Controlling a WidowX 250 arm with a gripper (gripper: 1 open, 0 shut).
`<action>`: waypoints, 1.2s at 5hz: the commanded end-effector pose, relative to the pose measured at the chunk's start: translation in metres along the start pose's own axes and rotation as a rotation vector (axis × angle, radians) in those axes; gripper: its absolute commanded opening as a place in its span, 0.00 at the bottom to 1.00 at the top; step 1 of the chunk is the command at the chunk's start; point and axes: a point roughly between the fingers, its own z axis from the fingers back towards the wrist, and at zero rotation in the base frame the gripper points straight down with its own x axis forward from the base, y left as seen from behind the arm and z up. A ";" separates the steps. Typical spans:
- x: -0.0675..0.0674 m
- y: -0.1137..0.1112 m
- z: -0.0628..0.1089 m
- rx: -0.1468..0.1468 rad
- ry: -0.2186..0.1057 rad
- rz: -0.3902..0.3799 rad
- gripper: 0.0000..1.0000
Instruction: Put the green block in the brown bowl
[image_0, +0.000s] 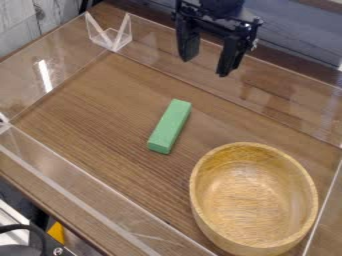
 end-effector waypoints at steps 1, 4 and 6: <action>-0.006 0.007 0.013 0.010 -0.067 -0.032 1.00; -0.001 0.006 0.013 0.019 -0.075 -0.047 1.00; 0.005 0.009 0.017 0.016 -0.080 0.062 1.00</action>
